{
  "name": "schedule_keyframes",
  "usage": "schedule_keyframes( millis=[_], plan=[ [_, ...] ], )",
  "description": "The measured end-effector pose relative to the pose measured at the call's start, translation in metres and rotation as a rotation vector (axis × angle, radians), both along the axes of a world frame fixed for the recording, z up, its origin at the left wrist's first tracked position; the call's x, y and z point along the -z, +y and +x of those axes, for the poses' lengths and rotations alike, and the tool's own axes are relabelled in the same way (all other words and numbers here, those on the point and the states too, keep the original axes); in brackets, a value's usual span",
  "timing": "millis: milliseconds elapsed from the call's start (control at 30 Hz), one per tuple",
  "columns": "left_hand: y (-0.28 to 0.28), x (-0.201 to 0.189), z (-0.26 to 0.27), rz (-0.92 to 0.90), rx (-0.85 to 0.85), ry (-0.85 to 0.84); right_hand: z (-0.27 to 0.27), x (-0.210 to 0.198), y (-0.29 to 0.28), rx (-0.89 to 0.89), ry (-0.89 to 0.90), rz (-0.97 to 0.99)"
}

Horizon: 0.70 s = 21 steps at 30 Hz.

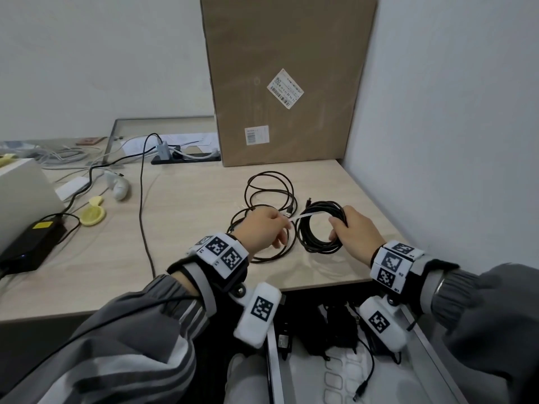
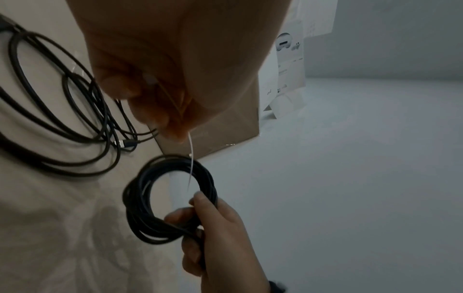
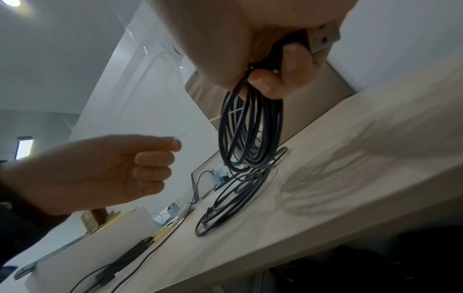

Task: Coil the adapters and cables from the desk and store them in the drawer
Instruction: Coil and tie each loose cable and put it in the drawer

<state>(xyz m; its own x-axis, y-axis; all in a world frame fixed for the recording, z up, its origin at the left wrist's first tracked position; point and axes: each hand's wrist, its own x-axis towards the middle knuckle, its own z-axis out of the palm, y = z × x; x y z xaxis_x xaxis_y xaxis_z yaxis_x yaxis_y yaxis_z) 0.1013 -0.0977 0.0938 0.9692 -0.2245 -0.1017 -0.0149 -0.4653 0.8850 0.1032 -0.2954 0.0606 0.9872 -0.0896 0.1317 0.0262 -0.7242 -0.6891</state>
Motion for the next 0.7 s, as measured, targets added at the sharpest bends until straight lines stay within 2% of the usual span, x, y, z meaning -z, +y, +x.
schedule_keyframes(
  millis=[100,167,433,700],
  plan=[
    [-0.014,-0.001,-0.002,-0.099,0.11,0.145,-0.002,-0.003,0.009,-0.063,-0.028,-0.043],
    [-0.021,0.0,-0.001,-0.222,0.109,0.238,-0.003,-0.004,0.014,-0.097,-0.054,-0.072],
    [-0.036,0.007,0.01,-0.556,-0.093,0.422,0.004,-0.007,0.024,-0.144,-0.082,-0.294],
    [-0.043,0.004,0.022,-0.61,-0.289,0.53,-0.001,-0.013,0.04,-0.233,-0.101,-0.631]
  ],
)
